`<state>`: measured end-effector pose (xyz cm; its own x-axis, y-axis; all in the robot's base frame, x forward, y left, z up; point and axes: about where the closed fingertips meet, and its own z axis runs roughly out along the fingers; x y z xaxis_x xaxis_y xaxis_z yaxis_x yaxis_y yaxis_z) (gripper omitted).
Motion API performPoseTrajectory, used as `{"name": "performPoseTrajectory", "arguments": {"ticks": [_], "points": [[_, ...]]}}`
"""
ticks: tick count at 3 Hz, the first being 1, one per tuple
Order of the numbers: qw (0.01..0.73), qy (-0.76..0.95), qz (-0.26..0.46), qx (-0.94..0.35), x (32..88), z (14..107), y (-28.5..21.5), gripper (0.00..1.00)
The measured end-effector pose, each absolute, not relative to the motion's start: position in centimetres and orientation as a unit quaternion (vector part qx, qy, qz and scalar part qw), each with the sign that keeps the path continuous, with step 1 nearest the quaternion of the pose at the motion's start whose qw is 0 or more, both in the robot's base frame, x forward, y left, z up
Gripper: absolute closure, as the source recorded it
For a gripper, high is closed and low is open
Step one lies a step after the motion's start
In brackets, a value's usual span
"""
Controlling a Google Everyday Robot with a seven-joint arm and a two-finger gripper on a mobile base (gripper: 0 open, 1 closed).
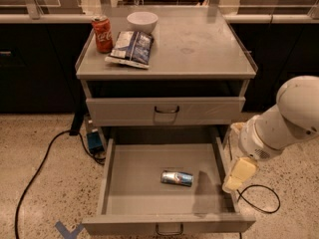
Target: Pick redbull can from middle drawer and place on counter
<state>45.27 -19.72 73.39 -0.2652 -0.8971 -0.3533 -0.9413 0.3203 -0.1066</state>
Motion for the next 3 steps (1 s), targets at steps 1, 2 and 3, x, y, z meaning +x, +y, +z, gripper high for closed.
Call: {"name": "performPoseTrajectory", "arguments": {"ticks": [1,2,3], "points": [[0.189,0.788,0.062,-0.583,46.7,70.9,-18.8,0.00],[0.190,0.789,0.062,-0.582,48.0,67.9,-18.1,0.00],[0.179,0.798,0.074,-0.570,48.9,64.5,-17.9,0.00]]}}
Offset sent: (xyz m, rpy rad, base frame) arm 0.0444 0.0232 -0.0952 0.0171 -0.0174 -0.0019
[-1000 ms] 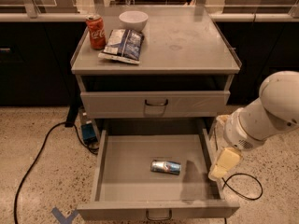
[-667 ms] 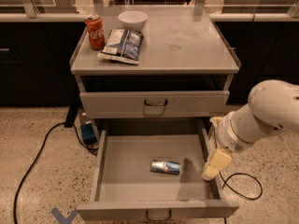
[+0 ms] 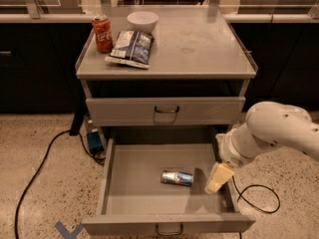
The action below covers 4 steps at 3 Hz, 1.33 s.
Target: Pick redbull can from middle drawer and place on counter
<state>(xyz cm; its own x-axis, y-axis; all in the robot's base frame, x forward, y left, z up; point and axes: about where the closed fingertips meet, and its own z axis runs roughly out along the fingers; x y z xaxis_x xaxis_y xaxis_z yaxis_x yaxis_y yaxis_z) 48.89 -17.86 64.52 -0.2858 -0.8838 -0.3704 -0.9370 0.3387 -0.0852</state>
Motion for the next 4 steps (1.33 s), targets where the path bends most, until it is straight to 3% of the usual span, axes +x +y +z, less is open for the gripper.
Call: {"name": "performPoseTrajectory", "arguments": {"ticks": [1,4], "points": [[0.172,0.809,0.114,-0.550,49.4,61.8,-17.8,0.00],[0.183,0.802,0.124,-0.556,51.7,59.4,-17.3,0.00]]}}
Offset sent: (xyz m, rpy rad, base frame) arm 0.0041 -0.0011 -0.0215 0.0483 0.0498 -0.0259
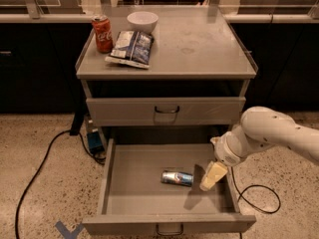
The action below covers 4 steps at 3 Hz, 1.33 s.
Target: Pick redbull can from middle drawer and place on counter
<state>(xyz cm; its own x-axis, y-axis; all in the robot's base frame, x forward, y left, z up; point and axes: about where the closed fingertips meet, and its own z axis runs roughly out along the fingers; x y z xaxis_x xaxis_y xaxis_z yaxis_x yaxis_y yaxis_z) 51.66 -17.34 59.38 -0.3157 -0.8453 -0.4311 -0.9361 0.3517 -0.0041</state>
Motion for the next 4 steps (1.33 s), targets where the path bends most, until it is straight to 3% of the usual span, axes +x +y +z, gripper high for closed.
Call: {"name": "performPoseTrajectory", "arguments": {"ticks": [4], "points": [[0.165,0.805,0.145,-0.551,53.6,49.1,-16.8,0.00]]}}
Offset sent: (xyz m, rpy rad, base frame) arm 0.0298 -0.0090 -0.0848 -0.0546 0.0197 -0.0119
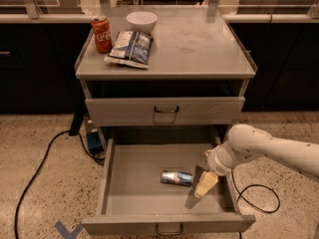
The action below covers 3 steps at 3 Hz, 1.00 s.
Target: Pick redbull can from middle drawer and place on counter
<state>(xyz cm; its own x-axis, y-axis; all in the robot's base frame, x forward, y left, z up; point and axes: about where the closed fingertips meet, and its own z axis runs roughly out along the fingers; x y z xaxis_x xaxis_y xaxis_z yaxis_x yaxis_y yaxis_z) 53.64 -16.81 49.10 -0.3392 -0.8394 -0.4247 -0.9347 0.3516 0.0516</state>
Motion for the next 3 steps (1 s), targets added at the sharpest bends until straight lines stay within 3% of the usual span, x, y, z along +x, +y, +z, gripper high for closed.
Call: {"name": "performPoseTrajectory", "arguments": {"ticks": [2,3], "points": [[0.174,0.772,0.193,-0.580,54.0,44.9,-11.5,0.00],[0.175,0.773,0.198,-0.577,54.3,44.1,-11.1,0.00]]}}
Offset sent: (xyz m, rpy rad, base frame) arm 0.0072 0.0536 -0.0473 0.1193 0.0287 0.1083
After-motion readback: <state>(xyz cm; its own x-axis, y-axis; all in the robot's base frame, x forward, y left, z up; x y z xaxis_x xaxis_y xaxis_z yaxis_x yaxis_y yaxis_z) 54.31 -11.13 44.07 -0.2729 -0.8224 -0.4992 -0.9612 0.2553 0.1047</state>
